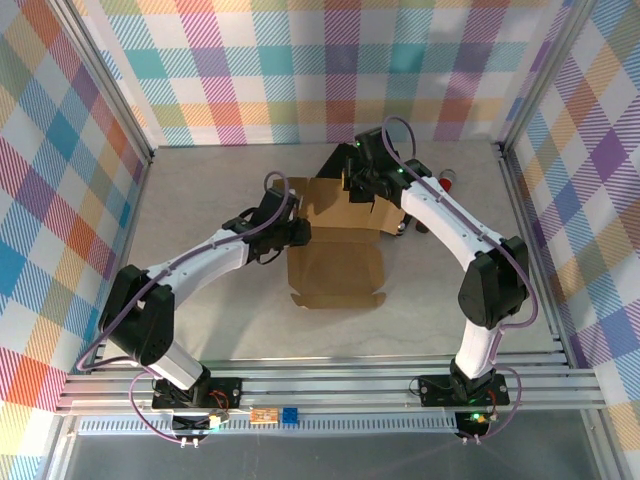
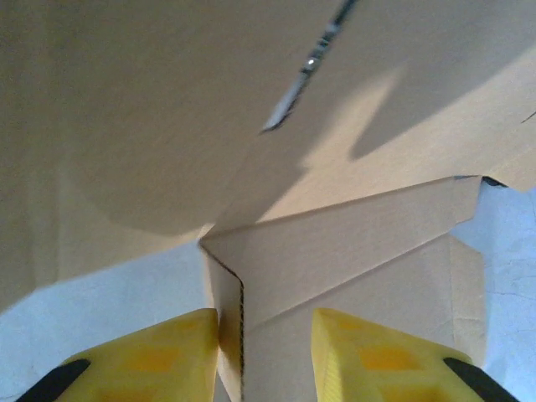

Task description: Fold the paper box

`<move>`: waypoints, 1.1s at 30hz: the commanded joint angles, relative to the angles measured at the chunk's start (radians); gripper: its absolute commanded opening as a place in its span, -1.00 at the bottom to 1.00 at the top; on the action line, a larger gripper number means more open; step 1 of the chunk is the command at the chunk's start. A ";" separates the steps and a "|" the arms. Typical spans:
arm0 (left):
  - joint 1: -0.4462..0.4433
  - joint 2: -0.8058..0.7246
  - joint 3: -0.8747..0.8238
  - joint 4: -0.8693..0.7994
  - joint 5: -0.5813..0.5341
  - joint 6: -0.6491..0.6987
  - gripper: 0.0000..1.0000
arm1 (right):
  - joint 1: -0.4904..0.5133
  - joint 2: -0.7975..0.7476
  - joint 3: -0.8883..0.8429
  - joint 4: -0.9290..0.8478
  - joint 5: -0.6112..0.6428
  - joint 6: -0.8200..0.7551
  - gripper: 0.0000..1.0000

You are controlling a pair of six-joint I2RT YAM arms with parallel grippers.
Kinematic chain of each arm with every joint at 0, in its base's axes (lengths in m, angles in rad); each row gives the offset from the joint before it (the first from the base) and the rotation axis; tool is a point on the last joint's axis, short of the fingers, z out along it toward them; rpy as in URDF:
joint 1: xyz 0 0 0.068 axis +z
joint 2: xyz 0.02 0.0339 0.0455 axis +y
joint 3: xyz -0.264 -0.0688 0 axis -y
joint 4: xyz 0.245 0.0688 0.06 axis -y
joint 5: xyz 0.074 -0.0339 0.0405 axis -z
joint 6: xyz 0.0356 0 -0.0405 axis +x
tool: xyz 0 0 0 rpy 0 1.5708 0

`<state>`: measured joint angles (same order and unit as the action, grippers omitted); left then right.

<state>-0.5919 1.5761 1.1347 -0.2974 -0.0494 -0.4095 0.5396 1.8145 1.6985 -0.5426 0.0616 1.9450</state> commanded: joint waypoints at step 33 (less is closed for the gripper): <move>0.193 -0.246 0.027 -0.232 0.225 0.400 0.44 | 0.006 0.008 -0.003 0.031 -0.046 -0.046 -1.00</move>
<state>-0.3969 1.3014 1.1809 -0.5224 0.0845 -0.1184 0.5407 1.8229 1.6981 -0.5358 0.0315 1.9026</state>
